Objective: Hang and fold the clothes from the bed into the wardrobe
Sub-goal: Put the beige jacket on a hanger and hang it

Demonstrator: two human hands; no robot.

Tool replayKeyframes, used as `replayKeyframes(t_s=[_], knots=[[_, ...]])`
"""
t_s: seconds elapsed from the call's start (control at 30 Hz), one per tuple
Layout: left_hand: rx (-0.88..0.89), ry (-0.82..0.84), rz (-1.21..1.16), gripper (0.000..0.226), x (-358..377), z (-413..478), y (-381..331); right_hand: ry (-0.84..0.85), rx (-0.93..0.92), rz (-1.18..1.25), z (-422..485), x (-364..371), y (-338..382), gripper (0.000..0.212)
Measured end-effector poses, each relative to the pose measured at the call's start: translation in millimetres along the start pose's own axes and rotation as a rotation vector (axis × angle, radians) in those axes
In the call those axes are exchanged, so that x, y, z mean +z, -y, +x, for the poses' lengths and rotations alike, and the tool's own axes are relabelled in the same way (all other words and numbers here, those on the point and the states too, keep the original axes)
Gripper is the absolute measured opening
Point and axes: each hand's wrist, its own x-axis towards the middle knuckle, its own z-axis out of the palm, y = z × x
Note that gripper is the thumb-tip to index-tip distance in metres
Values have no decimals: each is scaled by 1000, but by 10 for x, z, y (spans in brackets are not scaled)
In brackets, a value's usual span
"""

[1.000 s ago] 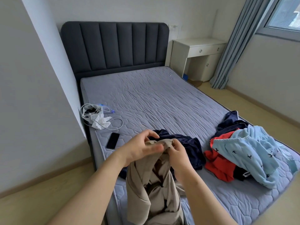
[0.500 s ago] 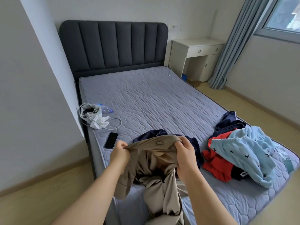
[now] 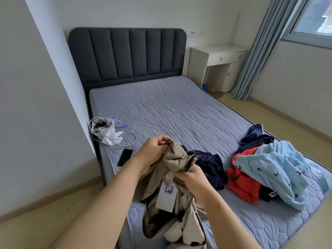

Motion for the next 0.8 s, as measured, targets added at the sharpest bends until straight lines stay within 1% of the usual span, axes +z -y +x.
replayKeyframes(t_s=[0.03, 0.07, 0.13, 0.17, 0.2, 0.27, 0.37, 0.43, 0.47, 0.5, 0.53, 0.6, 0.63, 0.67, 0.7, 0.73, 0.8], knots=[[10, 28, -17, 12, -27, -5, 72, -56, 14, 105, 13, -27, 2, 17], [4, 93, -8, 20, -57, -11, 154, -99, 34, 219, 24, -54, 8, 14], [-57, 287, 109, 37, -92, -46, 299, -162, 92, 394, 53, -100, 18, 13], [-99, 362, 153, 39, -91, -71, 355, -183, 121, 424, 69, -124, 17, 14], [-135, 397, 167, 35, -87, -95, 394, -200, 145, 438, 85, -141, 11, 16], [-161, 403, 140, 29, -92, -99, 431, -237, 193, 500, 107, -174, -30, 21], [-183, 484, 161, 34, -170, -91, 390, -311, 318, 629, 118, -216, -98, 28], [-187, 538, 191, 32, -229, -87, 353, -299, 375, 670, 105, -198, -99, 31], [-180, 526, 180, 27, -248, -79, 332, -281, 390, 696, 102, -189, -100, 32], [-169, 477, 141, 21, -250, -67, 300, -265, 404, 716, 103, -185, -103, 33], [-162, 392, 54, 16, -236, -47, 261, -254, 412, 706, 100, -187, -100, 33], [-164, 158, -260, 13, -176, 41, 177, -201, 415, 602, 69, -174, -77, 32], [-162, 56, -424, 14, -140, 86, 120, -139, 404, 533, 41, -147, -57, 30], [-152, -15, -528, 16, -93, 124, 62, -57, 390, 480, 11, -106, -38, 27], [-141, -35, -571, 18, -32, 154, 17, 28, 387, 444, -22, -56, -8, 25], [-135, -9, -577, 19, 41, 161, -27, 94, 390, 407, -49, -10, 29, 26], [-133, 66, -572, 19, 155, 137, -75, 155, 381, 300, -68, 44, 91, 29]])
